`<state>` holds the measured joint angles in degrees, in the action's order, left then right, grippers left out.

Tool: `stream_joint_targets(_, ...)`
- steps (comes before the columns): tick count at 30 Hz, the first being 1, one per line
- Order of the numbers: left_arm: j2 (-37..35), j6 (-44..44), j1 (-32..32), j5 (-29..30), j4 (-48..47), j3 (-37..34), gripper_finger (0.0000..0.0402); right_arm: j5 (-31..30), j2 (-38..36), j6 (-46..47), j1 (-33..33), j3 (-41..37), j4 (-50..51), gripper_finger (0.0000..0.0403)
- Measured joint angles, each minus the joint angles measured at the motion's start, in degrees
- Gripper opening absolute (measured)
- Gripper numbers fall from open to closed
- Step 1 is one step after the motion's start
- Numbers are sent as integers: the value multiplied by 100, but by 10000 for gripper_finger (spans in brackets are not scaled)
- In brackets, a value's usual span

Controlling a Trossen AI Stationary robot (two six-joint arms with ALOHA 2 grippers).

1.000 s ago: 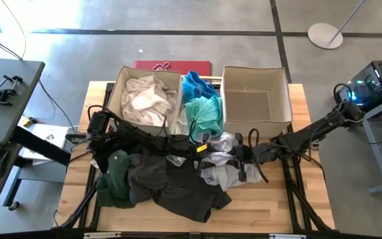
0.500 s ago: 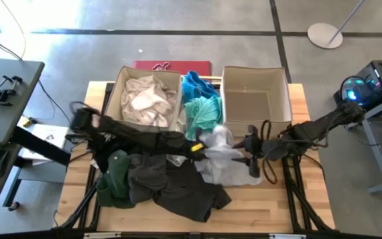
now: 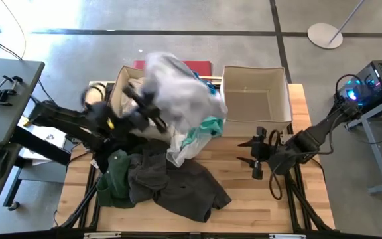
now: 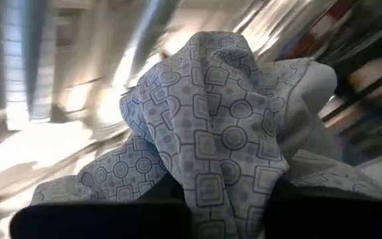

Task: Sort clothes
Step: Put the blue patterned shirt into the left laundry organizer

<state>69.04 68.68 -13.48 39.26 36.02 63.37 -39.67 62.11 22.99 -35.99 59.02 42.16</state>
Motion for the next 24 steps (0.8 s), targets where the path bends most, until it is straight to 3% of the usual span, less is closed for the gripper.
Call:
stream_joint_targets(4,-513,996,213,1162,300,38,35,-20,2,160,-6,-137,-17,201)
stream_joint_targets(8,-829,963,734,2771,110,-22,36,-12,2,161,-7,-240,-84,201)
stream_joint_targets(11,-994,276,1223,3550,-582,-200,36,-14,4,157,-7,-257,-85,201)
stream_joint_targets(14,-1163,-1378,1658,3707,-1803,-355,36,-15,4,147,-7,-257,-89,201)
stream_joint_targets(16,-1212,-2740,1877,3485,-3016,-430,37,-13,7,146,-7,-257,-89,201)
stream_joint_targets(18,-1200,-4344,2094,2772,-4404,-466,37,-13,7,152,-7,-257,-88,201)
stream_joint_targets(21,-1093,-6676,2634,478,-5821,-468,37,-11,9,102,-7,-257,-86,201)
stream_joint_targets(24,-762,-7644,3213,-1157,-6541,-466,37,3,9,-28,-1,-257,-91,201)
